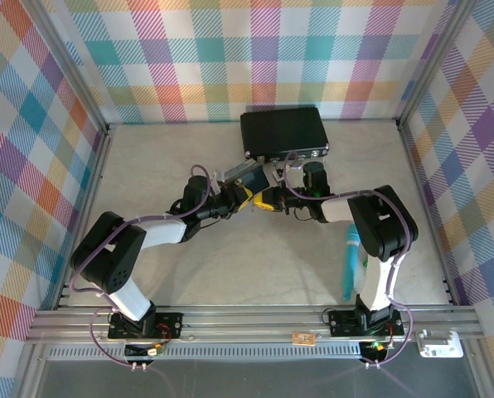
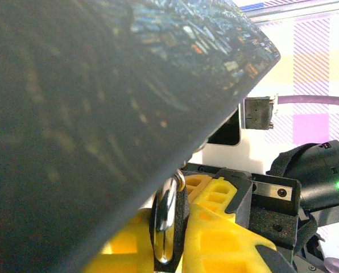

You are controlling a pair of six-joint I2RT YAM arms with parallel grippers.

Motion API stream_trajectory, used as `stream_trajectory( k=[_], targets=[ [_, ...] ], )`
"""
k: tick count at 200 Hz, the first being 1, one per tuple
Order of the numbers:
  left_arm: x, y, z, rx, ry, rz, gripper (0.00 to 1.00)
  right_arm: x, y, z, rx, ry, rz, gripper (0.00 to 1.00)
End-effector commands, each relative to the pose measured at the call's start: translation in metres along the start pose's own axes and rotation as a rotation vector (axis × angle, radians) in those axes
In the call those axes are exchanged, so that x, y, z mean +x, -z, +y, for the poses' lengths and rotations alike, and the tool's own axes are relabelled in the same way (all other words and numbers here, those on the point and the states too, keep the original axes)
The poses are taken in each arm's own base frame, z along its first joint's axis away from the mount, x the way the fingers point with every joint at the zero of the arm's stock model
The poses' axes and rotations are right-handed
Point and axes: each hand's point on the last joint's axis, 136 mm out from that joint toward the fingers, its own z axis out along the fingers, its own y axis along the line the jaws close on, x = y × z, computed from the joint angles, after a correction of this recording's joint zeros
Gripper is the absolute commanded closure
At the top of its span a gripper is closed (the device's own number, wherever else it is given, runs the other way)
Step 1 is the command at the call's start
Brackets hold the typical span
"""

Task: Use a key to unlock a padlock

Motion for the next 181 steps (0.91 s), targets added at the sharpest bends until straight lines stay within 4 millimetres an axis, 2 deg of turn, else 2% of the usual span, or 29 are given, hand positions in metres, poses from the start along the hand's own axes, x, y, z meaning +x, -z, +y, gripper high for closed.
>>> stream_trajectory(
  k=[1, 31, 53, 80, 101, 114, 137, 147, 181],
  targets=[
    [0.053, 0.006, -0.066, 0.22, -0.156, 0.239, 1.0, -0.04, -0.004, 0.004, 0.043, 0.005, -0.163, 1.0],
    [0.046, -0.001, -0.058, 0.205, -0.189, 0.201, 1.0, -0.041, -0.005, 0.012, 0.014, -0.085, -0.188, 1.0],
    [0.042, -0.006, -0.047, 0.194, -0.223, 0.164, 1.0, -0.038, 0.0, 0.021, -0.057, -0.248, -0.215, 1.0],
    [0.034, -0.014, -0.036, 0.228, -0.261, 0.098, 1.0, -0.044, 0.004, 0.052, -0.254, -0.465, -0.236, 1.0],
    [0.026, -0.018, -0.031, 0.295, -0.244, 0.031, 1.0, -0.044, -0.01, 0.069, -0.369, -0.656, -0.222, 1.0],
    [0.024, -0.019, -0.028, 0.338, -0.223, 0.0, 1.0, -0.043, -0.02, 0.082, -0.405, -0.696, -0.227, 1.0],
    [0.028, -0.022, -0.015, 0.307, -0.231, -0.005, 1.0, -0.045, -0.028, 0.112, -0.465, -0.681, -0.219, 1.0],
    [0.027, -0.019, -0.014, 0.301, -0.229, -0.01, 1.0, -0.046, -0.028, 0.115, -0.475, -0.683, -0.229, 1.0],
    [0.026, -0.014, -0.013, 0.287, -0.222, -0.019, 1.0, -0.045, -0.033, 0.095, -0.45, -0.699, -0.261, 1.0]
  ],
)
